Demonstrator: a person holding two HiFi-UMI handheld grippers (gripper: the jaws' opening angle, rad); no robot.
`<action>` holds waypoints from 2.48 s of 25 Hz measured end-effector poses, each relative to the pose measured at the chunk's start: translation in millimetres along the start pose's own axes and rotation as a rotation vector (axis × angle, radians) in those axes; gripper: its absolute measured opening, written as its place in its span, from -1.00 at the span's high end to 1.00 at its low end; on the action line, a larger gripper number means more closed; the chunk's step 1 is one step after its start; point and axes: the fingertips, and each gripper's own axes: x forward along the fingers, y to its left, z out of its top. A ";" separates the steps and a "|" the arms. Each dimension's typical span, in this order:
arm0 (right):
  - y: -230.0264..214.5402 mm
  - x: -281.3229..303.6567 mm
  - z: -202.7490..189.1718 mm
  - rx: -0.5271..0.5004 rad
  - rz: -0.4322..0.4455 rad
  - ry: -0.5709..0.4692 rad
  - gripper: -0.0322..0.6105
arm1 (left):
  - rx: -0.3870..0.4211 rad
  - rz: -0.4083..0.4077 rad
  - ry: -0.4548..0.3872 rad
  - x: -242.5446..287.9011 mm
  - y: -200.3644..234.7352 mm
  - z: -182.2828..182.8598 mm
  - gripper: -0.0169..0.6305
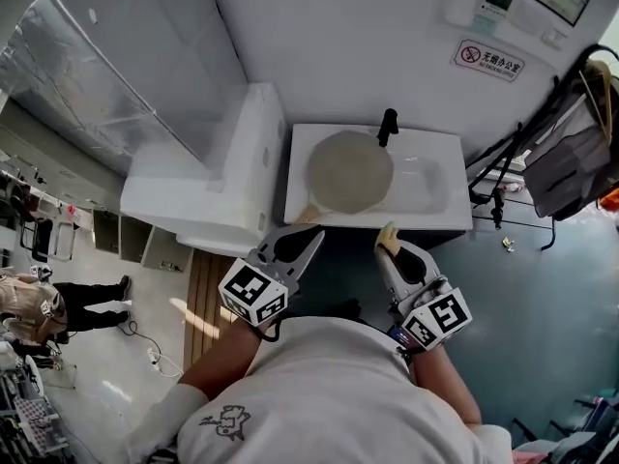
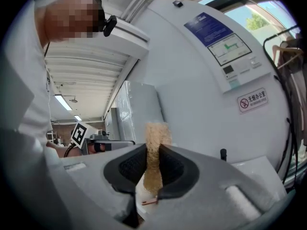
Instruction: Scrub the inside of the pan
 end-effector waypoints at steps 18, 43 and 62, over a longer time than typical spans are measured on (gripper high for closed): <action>-93.0 -4.8 0.9 0.051 -0.100 -0.012 0.73 | -0.005 -0.085 0.094 84.7 13.4 -25.6 0.94; -88.3 174.0 -29.8 0.039 0.064 0.156 0.73 | 0.011 -0.023 0.223 89.8 177.5 -54.5 0.94; -160.0 237.3 -116.4 0.085 0.258 0.432 0.72 | -0.091 0.174 0.476 87.1 227.9 -173.6 0.92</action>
